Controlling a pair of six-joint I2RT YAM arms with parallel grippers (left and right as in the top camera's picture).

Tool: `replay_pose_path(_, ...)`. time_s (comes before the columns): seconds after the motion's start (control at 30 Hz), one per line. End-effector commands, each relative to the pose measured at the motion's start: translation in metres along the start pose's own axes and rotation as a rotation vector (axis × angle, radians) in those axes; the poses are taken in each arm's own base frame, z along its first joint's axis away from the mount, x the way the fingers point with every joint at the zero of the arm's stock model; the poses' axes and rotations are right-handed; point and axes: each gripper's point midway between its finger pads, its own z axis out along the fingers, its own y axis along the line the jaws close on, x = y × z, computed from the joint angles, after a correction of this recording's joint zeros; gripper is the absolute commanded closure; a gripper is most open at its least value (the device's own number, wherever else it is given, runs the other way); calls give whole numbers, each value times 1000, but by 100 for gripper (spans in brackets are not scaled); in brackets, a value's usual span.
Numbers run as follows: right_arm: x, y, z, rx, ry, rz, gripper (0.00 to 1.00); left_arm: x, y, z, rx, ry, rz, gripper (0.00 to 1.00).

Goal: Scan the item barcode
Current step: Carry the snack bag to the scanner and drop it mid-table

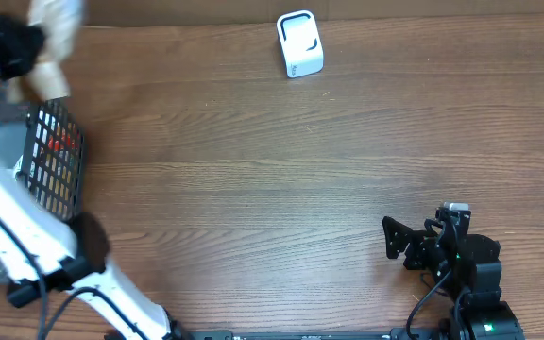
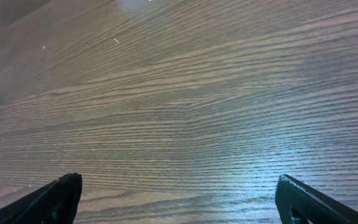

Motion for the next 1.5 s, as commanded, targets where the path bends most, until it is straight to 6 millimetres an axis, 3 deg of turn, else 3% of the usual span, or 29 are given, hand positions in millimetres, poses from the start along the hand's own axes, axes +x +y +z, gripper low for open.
replay_pose_path(0.0, -1, 1, 0, -4, -7, -4, 0, 10, -60, 13, 7, 38, 162, 96)
replay_pose_path(0.13, 0, 1, 0, -3, -5, -4, 0, 49, -110, 59, 10, 200, 271, 96)
replay_pose_path(0.27, 0, 1, 0, -3, -5, -4, 0, 115, -152, 103, 30, 440, 369, 96)
replay_pose_path(0.4, 0, 1, 0, -3, -5, -4, 0, 185, -182, 135, 98, 651, 492, 95)
replay_pose_path(0.6, 0, 1, 0, -3, -5, -4, 0, 283, -210, 184, 187, 820, 668, 96)
replay_pose_path(0.77, 0, 1, 0, -3, -5, -4, 0, 339, -210, 215, 202, 865, 660, 96)
replay_pose_path(0.9, 0, 1, 0, -3, -5, -4, 0, 358, -202, 229, 183, 869, 621, 96)
replay_pose_path(1.17, 0, 1, 0, -3, -5, -4, 0, 349, -198, 238, 138, 811, 655, 94)
replay_pose_path(1.4, 0, 1, 0, -3, -5, -4, 0, 364, -202, 225, 162, 880, 670, 40)
replay_pose_path(1.47, 0, 1, 0, -3, -5, -4, 0, 369, -209, 220, 204, 897, 677, 31)
